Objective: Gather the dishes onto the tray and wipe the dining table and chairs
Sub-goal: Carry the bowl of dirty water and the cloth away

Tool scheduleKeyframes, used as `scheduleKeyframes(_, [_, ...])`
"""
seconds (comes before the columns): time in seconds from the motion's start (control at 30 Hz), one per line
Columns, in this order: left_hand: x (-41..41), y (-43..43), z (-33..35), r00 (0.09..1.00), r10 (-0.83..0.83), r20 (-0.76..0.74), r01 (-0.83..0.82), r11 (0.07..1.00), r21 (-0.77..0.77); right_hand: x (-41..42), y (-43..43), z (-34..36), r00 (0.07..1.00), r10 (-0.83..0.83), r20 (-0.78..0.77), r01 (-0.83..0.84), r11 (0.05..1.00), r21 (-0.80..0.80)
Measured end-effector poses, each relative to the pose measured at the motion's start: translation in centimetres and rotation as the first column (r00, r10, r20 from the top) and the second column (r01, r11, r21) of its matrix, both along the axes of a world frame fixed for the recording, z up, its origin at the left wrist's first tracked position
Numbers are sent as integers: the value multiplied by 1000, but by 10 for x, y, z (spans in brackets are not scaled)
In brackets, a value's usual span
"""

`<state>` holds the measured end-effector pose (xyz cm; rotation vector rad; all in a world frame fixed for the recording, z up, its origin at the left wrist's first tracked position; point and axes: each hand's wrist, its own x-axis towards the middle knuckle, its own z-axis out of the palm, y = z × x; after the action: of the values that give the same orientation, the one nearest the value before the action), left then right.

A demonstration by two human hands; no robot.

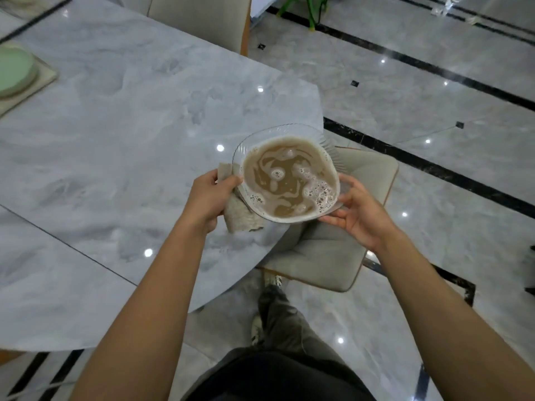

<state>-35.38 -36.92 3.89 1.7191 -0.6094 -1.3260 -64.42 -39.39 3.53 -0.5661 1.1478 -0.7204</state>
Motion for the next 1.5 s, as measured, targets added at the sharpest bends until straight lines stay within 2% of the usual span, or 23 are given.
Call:
scheduleKeyframes(0.27, [-54,60,15,989,-144,-36,144,990,-2,-57,104,19,986,-166,13,166,986,5])
scheduleKeyframes(0.53, [-127,83,28,955,-291,-63,291,957,1,-127,173,28,951,-310,-4,310,951,-14])
scheduleKeyframes(0.83, [-269,91,38,883,-466,-47,467,884,16,-255,222,26,877,-480,-14,480,877,5])
scheduleKeyframes(1.03, [-364,88,29,854,-520,-20,519,852,70,-347,244,25,841,-540,-7,540,841,7])
scheduleKeyframes(1.2, [-456,85,22,833,-550,-57,553,830,73,-428,255,24,813,-582,-22,582,813,3])
scheduleKeyframes(1.5, [-612,62,18,768,-637,-66,640,764,76,-558,254,21,715,-697,-57,699,715,16])
